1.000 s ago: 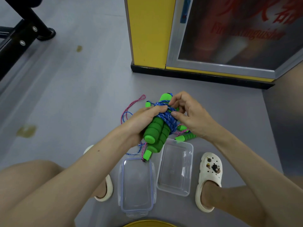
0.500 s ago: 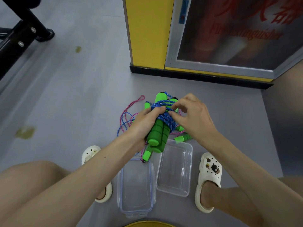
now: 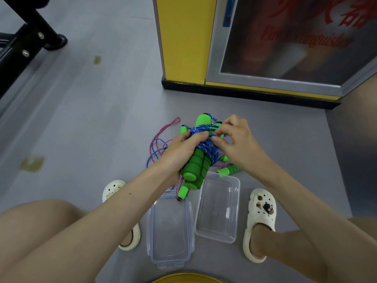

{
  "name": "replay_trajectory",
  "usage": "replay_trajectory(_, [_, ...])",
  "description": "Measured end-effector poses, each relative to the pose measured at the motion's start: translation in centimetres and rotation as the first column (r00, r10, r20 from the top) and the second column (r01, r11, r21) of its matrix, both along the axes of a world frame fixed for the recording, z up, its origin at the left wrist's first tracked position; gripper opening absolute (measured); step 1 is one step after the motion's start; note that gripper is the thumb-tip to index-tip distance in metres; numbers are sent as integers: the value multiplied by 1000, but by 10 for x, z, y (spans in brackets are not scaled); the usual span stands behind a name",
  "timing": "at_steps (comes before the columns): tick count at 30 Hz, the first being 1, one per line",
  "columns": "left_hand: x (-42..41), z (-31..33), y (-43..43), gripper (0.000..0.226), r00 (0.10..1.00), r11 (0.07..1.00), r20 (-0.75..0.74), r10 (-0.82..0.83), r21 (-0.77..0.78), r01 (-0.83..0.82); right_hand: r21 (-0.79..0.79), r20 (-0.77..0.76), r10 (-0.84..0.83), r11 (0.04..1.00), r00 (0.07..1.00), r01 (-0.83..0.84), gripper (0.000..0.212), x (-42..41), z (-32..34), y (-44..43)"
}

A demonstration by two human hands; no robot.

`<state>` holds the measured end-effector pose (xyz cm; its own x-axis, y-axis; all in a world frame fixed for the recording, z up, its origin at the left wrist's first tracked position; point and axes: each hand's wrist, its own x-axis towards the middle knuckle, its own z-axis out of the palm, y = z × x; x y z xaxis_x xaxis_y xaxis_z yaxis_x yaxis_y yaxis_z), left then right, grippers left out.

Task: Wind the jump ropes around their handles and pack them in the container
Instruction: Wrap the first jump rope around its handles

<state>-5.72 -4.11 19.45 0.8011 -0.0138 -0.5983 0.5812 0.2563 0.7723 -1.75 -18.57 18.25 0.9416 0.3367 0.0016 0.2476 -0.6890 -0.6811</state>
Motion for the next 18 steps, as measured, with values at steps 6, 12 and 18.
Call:
replay_trajectory(6, [-2, 3, 5, 19, 993, 996, -76, -88, -12, 88, 128, -403, 88, 991, 911, -39, 21, 2, 16, -11])
replay_trajectory(12, [-1, 3, 13, 29, 970, 975, -112, -216, 24, 220, 130, -426, 127, 988, 896, -78, 14, -1, 15, -15])
replay_trajectory(18, [4, 6, 16, 27, 973, 974, -59, -222, 20, 224, 155, -343, 193, 977, 919, -148, 14, 2, 10, -18])
